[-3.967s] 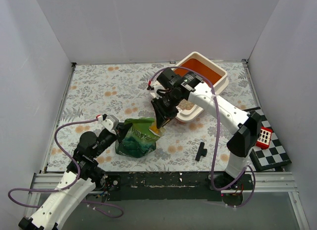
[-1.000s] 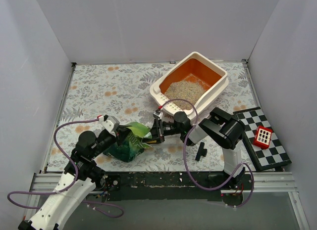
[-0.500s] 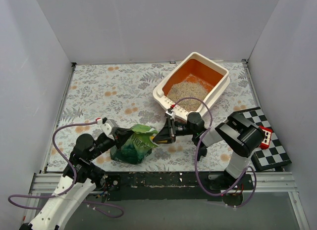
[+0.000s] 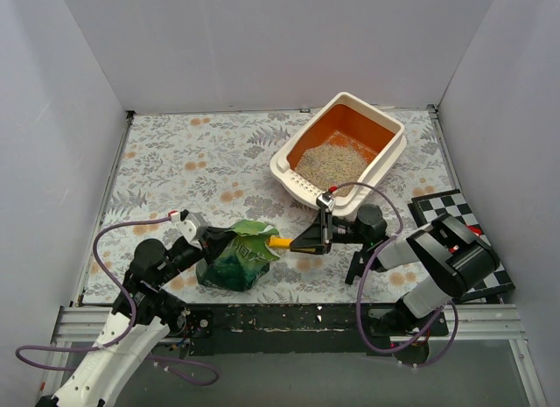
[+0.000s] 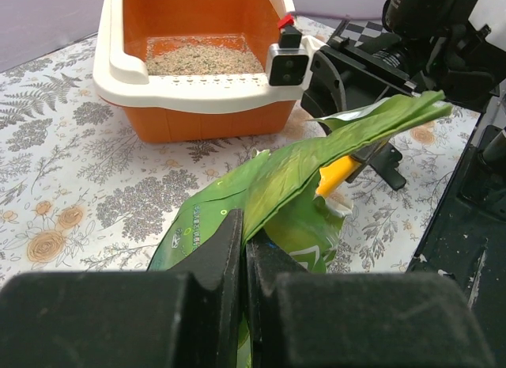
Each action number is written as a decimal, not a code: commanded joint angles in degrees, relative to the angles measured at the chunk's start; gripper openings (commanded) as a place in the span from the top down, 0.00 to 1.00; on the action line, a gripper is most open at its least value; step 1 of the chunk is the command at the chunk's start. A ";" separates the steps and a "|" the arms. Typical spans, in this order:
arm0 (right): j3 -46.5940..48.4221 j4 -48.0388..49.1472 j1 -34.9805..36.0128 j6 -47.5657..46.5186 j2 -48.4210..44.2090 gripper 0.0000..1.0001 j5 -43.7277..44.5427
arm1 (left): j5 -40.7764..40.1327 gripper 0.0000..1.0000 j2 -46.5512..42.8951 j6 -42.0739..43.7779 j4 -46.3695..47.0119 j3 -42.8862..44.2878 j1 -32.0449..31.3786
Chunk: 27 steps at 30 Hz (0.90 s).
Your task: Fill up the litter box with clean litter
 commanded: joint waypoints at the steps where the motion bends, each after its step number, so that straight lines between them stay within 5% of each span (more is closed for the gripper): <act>1: -3.73 34.42 -2.63 0.75 -4.12 0.99 1.81 | 0.80 1.00 -2.22 -0.49 1.45 -0.54 -0.43; 27: -16.03 34.33 -14.32 5.40 -19.76 0.99 -1.53 | 1.59 1.00 -0.73 -0.40 1.46 -0.72 -0.43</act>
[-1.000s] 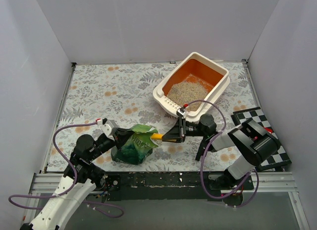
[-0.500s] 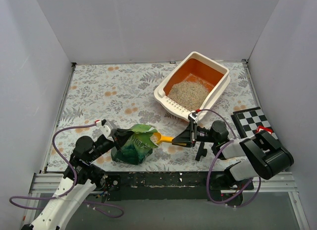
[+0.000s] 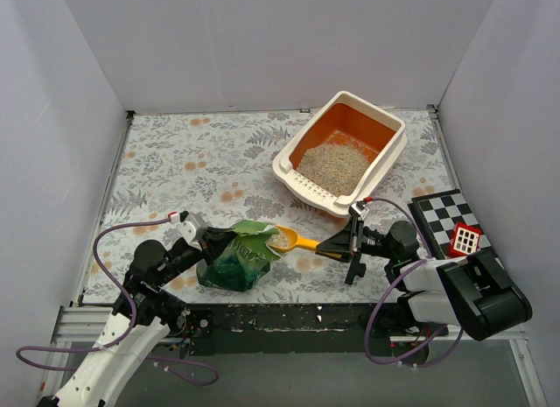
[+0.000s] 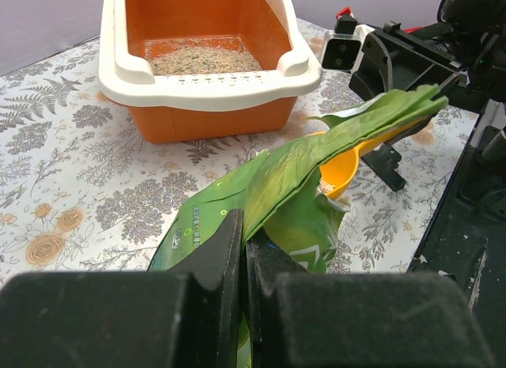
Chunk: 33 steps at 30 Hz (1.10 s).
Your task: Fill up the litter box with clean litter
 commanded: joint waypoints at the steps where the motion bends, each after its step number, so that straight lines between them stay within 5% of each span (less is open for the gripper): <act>1: -1.74 34.42 -1.49 1.60 -3.07 0.99 1.45 | 1.48 1.00 0.27 -0.36 0.93 0.05 -0.43; 19: -10.36 31.88 -3.16 3.89 -12.91 0.99 0.22 | -4.14 1.00 -2.45 -0.53 0.49 0.31 -0.43; 33: -8.96 -9.24 -3.25 -11.66 -34.44 0.99 0.13 | -6.26 1.00 -6.41 -0.45 0.40 0.13 -0.43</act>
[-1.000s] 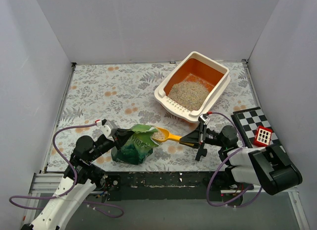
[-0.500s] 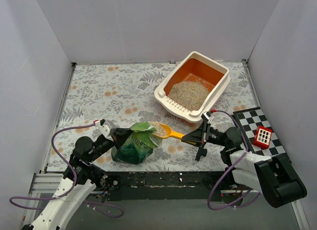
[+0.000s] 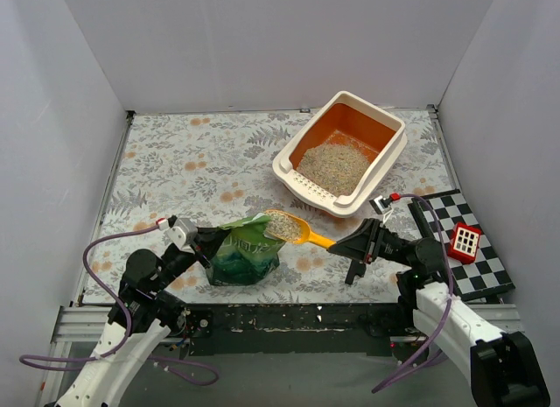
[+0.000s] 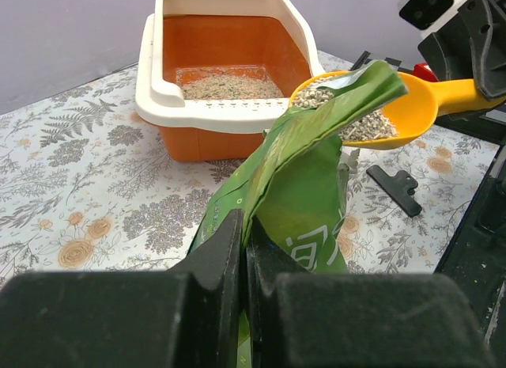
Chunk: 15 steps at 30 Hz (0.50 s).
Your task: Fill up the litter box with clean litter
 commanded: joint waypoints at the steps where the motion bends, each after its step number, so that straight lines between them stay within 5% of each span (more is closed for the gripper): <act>1: -6.99 -3.14 0.33 -6.44 -5.73 0.99 0.19 | -0.93 1.00 -0.48 -0.01 1.76 0.22 -0.14; 15: -4.71 -8.95 0.33 -3.99 -1.07 0.99 1.86 | -0.14 1.00 -0.66 0.08 1.67 0.05 -0.14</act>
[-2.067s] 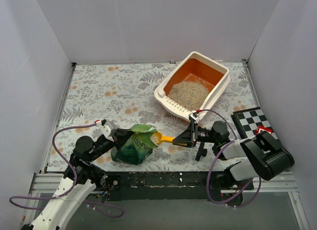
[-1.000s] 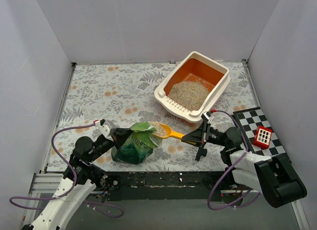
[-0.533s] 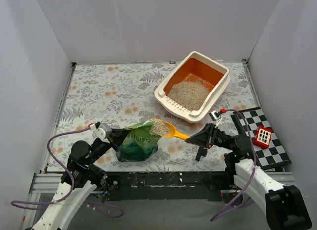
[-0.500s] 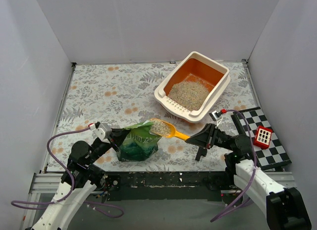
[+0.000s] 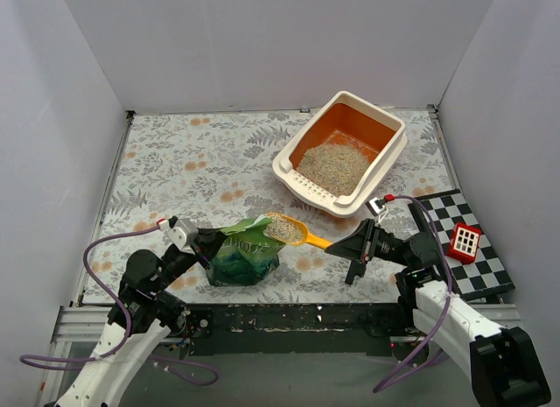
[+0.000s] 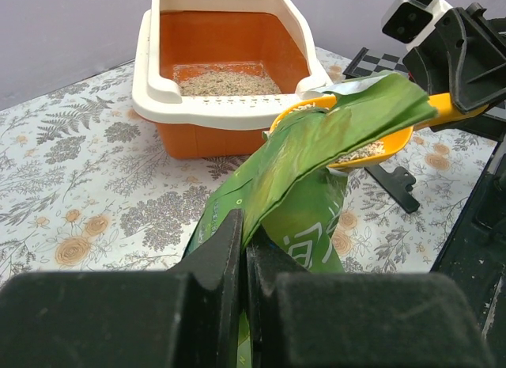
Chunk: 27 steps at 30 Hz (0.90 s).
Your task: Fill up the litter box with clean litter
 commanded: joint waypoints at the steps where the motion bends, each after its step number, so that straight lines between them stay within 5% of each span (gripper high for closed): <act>1: -4.44 -1.10 0.27 1.06 -0.22 0.99 2.14 | 0.13 1.00 -0.25 -0.01 2.41 0.07 -0.14; 13: 3.29 -29.66 0.27 0.01 -15.41 0.99 14.62 | -0.31 1.00 -0.33 0.08 2.33 0.07 -0.14; 27: 11.46 -37.32 0.27 2.12 -20.88 0.99 25.26 | -0.22 1.00 -0.60 0.08 2.33 0.24 -0.14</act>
